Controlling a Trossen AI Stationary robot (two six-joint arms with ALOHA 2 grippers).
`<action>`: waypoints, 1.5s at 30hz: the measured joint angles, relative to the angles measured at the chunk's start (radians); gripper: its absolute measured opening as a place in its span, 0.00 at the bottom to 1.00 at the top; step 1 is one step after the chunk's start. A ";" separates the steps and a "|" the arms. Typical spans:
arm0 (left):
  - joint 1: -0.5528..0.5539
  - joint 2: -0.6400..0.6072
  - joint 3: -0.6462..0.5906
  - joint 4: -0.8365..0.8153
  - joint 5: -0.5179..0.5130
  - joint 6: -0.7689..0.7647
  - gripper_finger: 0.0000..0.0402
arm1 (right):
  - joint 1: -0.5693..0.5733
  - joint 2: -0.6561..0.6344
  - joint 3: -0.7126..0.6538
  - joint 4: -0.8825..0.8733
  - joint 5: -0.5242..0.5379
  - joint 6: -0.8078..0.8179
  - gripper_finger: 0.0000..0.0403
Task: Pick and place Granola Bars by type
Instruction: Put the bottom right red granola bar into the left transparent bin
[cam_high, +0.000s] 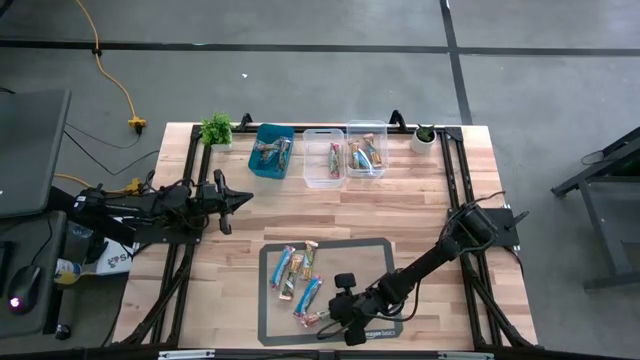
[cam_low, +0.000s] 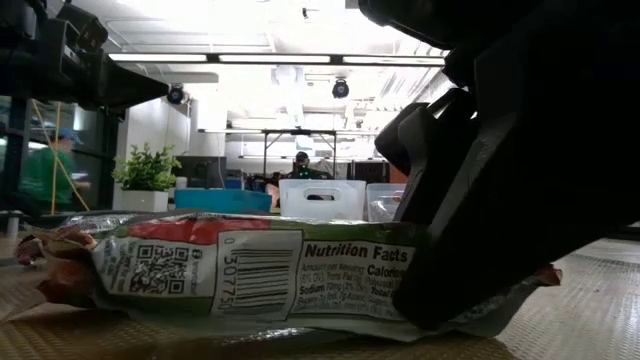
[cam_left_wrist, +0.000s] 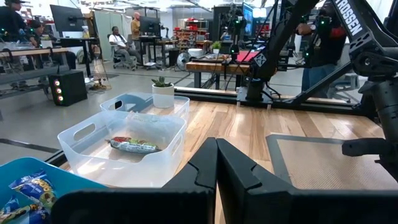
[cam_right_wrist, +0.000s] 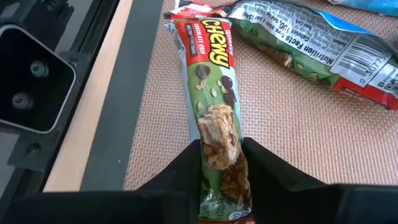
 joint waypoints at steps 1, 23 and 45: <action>0.000 0.000 0.000 0.000 0.000 0.000 0.00 | 0.000 0.000 0.000 0.007 0.002 0.007 0.22; 0.000 0.000 0.000 0.000 0.000 0.000 0.00 | 0.000 0.005 0.231 0.011 0.112 -0.170 0.19; 0.000 0.000 0.000 0.000 0.000 0.000 0.00 | -0.285 0.000 0.697 -0.304 0.754 -0.297 0.19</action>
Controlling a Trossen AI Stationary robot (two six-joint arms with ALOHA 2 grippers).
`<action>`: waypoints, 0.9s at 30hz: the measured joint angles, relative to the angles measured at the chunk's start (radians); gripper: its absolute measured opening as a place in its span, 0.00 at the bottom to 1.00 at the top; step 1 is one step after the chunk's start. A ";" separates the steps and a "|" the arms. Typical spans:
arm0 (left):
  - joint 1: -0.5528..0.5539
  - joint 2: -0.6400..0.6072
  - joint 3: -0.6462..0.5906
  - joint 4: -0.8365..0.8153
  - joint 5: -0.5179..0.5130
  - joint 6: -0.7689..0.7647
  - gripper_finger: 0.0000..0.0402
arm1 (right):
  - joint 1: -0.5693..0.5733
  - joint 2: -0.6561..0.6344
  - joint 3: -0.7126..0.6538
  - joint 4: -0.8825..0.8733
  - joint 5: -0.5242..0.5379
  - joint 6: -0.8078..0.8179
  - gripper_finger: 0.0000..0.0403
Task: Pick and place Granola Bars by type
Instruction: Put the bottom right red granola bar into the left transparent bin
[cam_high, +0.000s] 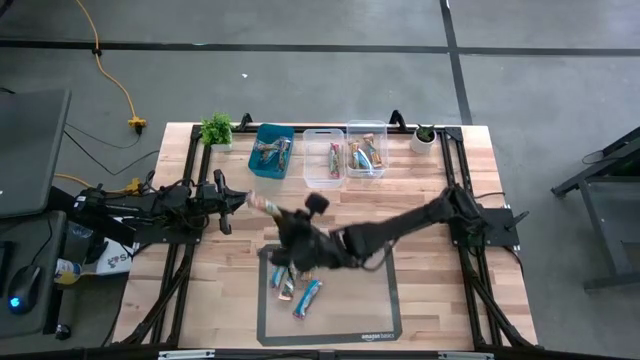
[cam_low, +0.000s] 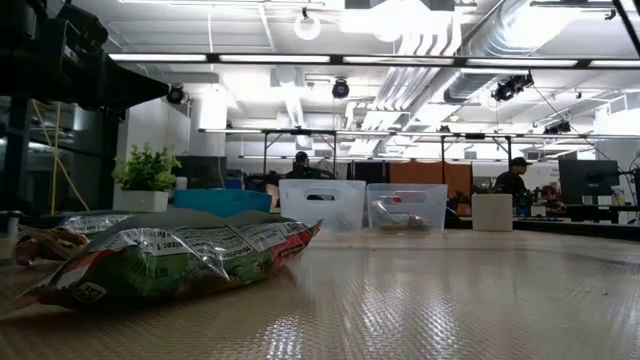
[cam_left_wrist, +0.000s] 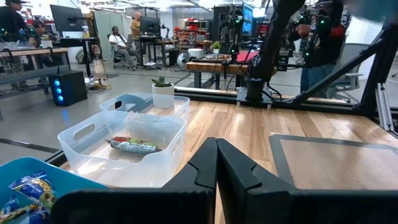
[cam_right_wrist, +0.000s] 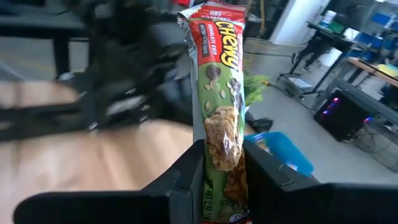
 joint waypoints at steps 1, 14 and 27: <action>0.000 0.000 0.000 0.000 0.000 0.000 0.00 | -0.019 0.000 0.014 0.002 -0.011 -0.012 0.19; 0.000 0.000 0.000 0.000 0.000 0.000 0.00 | -0.170 0.000 0.175 0.032 -0.042 -0.094 0.19; 0.000 0.000 0.000 0.000 0.000 0.000 0.00 | -0.337 -0.001 0.284 0.033 0.214 -0.045 0.19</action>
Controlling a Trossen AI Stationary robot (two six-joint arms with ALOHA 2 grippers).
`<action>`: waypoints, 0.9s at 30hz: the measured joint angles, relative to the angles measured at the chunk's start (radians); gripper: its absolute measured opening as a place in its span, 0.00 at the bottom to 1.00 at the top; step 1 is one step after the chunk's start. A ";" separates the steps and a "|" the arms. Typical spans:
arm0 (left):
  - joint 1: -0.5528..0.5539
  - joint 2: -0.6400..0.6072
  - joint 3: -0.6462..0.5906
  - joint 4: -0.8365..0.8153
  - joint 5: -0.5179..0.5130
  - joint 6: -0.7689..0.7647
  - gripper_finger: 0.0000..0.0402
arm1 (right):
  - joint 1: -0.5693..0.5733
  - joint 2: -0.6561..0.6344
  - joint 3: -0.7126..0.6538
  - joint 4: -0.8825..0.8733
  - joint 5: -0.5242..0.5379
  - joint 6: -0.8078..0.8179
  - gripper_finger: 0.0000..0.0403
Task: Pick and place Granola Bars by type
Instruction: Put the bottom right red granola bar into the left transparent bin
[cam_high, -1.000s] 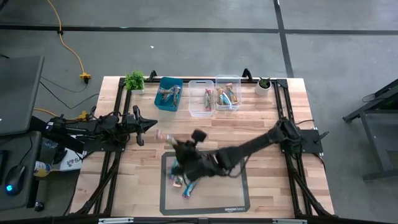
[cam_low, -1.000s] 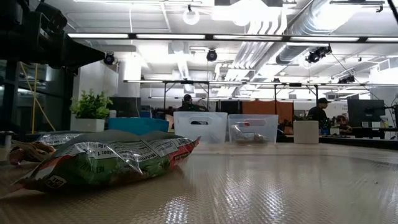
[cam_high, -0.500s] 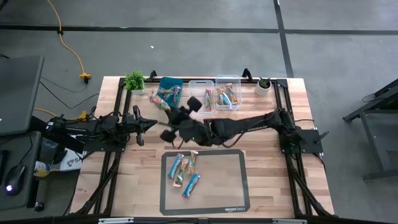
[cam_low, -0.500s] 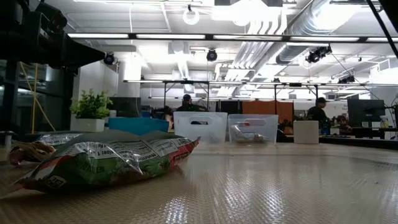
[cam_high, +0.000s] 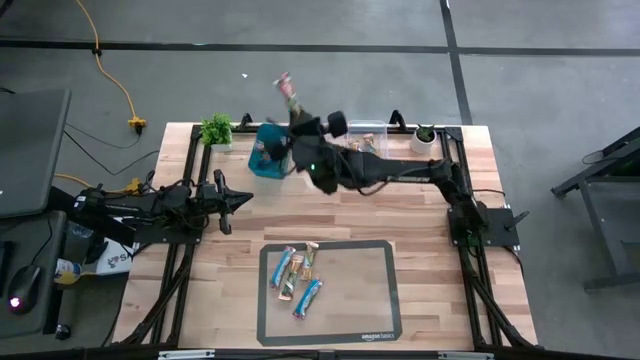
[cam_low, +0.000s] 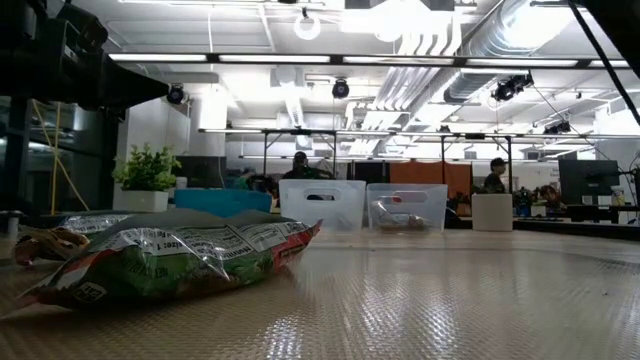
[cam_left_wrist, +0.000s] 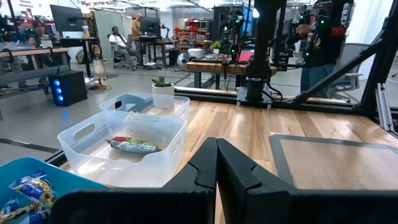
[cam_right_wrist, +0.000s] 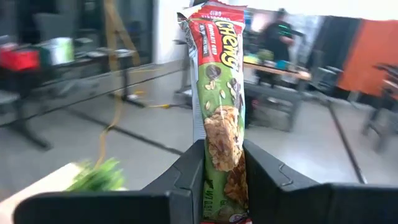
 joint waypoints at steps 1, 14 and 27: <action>0.000 0.000 0.000 0.000 0.000 0.000 0.00 | -0.016 0.000 0.000 -0.002 0.015 0.022 0.19; 0.000 0.000 0.000 0.000 0.000 0.000 0.00 | -0.258 0.000 -0.038 -0.636 -0.388 0.760 0.17; 0.000 0.000 0.000 0.000 0.000 0.000 0.00 | -0.360 0.000 -0.357 -0.626 -1.015 0.908 0.17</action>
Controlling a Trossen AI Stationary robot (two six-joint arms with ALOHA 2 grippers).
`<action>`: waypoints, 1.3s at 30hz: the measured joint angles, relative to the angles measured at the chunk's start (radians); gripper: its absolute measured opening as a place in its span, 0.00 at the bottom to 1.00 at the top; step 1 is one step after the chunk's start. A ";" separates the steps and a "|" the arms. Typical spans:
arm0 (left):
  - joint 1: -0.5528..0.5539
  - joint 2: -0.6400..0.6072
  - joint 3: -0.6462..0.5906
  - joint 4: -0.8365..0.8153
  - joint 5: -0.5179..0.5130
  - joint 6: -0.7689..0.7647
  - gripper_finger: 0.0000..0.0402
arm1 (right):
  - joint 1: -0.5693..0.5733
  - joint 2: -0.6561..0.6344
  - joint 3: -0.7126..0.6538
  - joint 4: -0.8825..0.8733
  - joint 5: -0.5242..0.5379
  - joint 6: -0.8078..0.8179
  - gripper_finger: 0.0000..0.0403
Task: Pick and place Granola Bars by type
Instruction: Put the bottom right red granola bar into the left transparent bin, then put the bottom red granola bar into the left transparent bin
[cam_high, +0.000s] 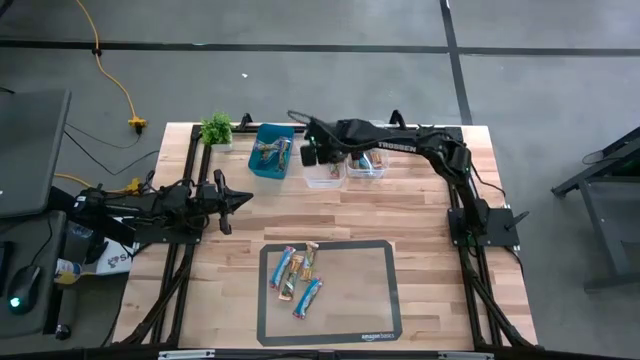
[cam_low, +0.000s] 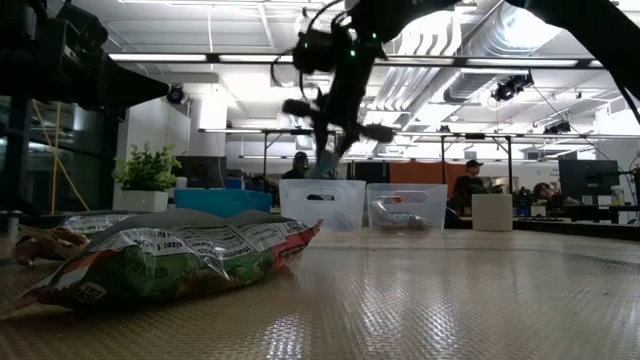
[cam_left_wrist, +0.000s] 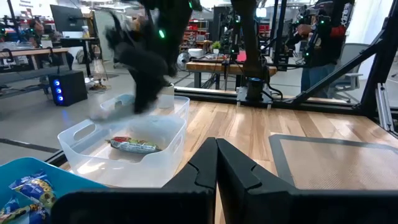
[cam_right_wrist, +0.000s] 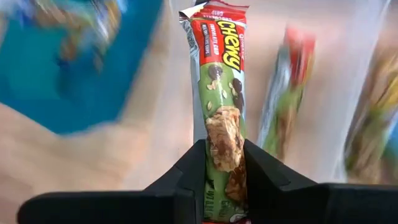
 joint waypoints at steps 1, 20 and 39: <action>0.000 0.000 0.000 0.000 0.000 0.000 0.00 | 0.001 0.000 -0.026 0.009 -0.023 0.014 0.17; 0.000 0.000 0.000 0.000 0.000 0.000 0.00 | -0.010 0.000 -0.173 0.222 -0.073 0.041 0.22; 0.000 0.000 0.000 0.000 0.000 0.000 0.00 | -0.020 -0.061 -0.173 0.271 -0.050 -0.139 0.34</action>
